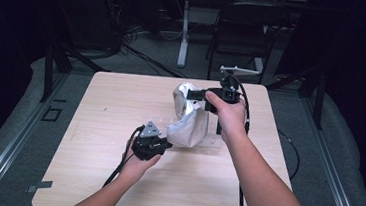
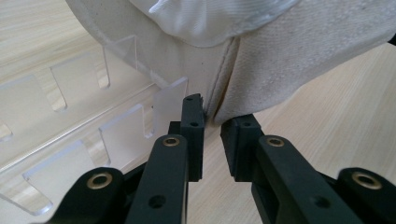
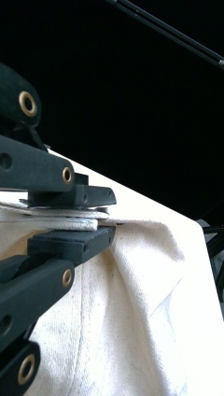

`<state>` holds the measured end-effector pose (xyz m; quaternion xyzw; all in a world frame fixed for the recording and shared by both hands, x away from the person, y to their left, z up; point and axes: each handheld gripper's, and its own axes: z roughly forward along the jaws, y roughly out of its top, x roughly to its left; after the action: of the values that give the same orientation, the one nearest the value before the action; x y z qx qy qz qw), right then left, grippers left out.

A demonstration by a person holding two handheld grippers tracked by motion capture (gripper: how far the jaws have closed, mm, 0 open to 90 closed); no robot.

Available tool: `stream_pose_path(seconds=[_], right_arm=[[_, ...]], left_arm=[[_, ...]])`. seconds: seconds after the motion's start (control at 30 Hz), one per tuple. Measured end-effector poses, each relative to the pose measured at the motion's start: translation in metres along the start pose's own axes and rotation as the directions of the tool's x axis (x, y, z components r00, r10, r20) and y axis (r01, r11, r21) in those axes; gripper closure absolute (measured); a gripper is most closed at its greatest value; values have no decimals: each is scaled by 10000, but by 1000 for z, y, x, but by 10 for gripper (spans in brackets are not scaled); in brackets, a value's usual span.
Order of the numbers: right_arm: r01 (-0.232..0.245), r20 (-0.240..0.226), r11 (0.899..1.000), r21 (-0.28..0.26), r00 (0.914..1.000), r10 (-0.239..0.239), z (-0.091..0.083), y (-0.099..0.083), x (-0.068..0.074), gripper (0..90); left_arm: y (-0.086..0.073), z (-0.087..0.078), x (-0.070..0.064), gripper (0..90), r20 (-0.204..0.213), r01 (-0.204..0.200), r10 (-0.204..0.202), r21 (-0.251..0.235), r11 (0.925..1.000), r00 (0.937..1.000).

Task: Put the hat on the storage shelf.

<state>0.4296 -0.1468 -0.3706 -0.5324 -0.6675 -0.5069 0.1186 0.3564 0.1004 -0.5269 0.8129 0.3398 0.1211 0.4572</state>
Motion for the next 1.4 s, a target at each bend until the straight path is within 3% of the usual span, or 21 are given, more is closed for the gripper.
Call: stream_pose_path(seconds=[0.33,0.57,0.73,0.97,1.23,1.4], right_arm=[[122,166,9994,-325,9998,-116,-17,-1,1,763],[266,207,9982,-538,9995,-255,-36,-3,-1,756],[485,543,9969,-617,9975,-452,-52,-7,-5,750],[588,687,9963,-626,9961,-545,-69,-20,-14,739],[927,989,9933,-696,9914,-856,-93,-37,-24,714],[1152,1233,9912,-645,9866,-1066,-98,-46,-27,704]], left_arm=[[-1,-16,0,627,-153,250,-253,-221,9994,9996],[-5,-35,3,599,-190,361,-372,-526,9980,9991],[-10,-50,10,598,-317,496,-522,-783,9957,9981],[-24,-69,24,582,-609,811,-858,-756,9938,9945],[-57,-95,44,561,-1086,1377,-1431,-552,9889,9837],[-70,-104,52,554,-1352,1433,-1465,-335,9891,9799]])
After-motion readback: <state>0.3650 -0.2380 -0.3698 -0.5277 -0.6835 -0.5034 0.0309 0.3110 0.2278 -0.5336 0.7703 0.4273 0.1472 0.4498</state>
